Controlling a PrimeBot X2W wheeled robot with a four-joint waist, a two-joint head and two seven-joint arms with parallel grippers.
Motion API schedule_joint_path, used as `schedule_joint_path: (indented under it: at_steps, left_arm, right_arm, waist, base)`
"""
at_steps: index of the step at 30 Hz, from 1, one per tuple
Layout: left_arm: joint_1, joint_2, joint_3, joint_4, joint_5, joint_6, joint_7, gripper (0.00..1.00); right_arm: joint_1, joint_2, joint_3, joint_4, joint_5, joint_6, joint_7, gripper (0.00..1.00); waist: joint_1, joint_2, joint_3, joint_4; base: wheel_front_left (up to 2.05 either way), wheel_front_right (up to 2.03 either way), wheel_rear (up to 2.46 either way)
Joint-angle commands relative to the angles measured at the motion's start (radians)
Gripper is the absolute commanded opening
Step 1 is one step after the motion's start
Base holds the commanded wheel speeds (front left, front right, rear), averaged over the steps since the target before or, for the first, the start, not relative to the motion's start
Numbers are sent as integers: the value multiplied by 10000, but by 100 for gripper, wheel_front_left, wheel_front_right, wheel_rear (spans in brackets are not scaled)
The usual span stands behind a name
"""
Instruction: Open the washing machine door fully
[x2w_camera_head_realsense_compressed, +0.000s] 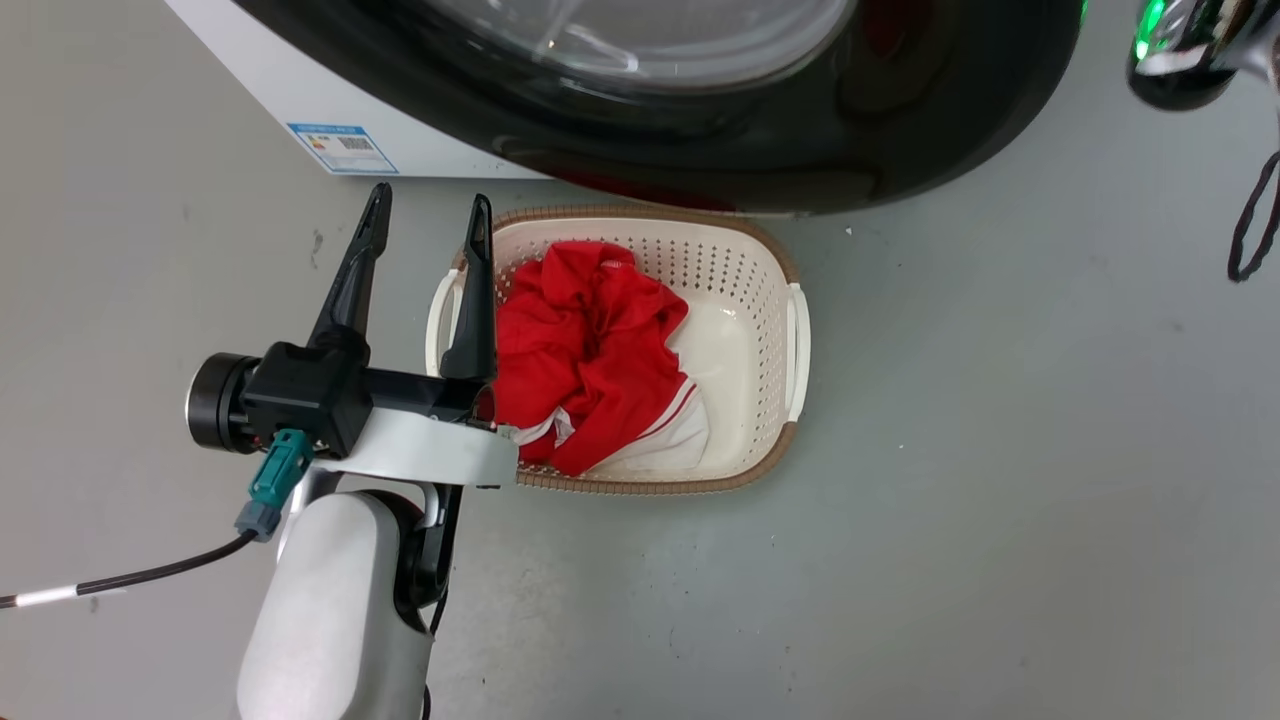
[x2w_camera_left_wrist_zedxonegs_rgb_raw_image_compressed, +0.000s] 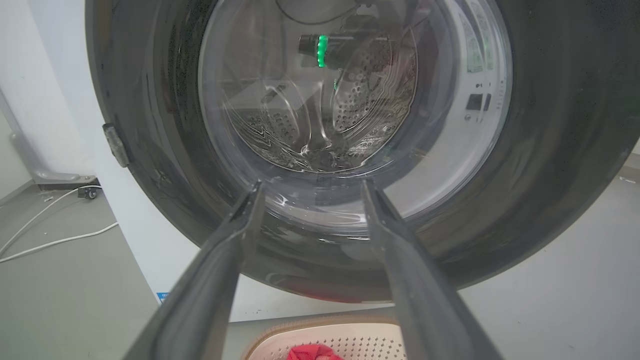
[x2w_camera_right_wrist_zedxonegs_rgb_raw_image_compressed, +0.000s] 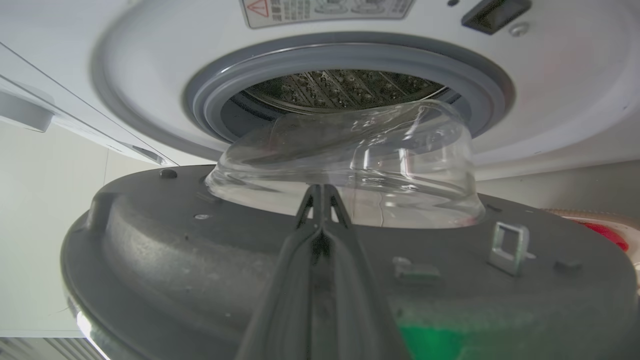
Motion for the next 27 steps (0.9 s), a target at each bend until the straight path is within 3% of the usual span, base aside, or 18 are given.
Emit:
schedule_joint_path:
  at_steps: [1, 12, 27]
  left_arm:
    - [107, -12, -12, 28, 33, -3, -25, 100]
    - [597, -11, -62, 463, 38, -57, -25, 100]
    - [1503, -12, -98, 919, 132, -133, -25, 100]
  right_arm:
    - [248, 27, 100, -106, 128, 0, 125, 0]
    - [1686, 136, 790, -968, 831, 2, 757, 0]
    - [3857, 644, 1700, -2685, 1684, 2, 613, 0]
  waist:
    - [-1, 0, -156, -56]
    - [-1, 0, -1302, -231]
    - [-1, 0, -2860, -270]
  base:
    - [0, 0, 0]
    - [0, 0, 0]
    - [0, 0, 0]
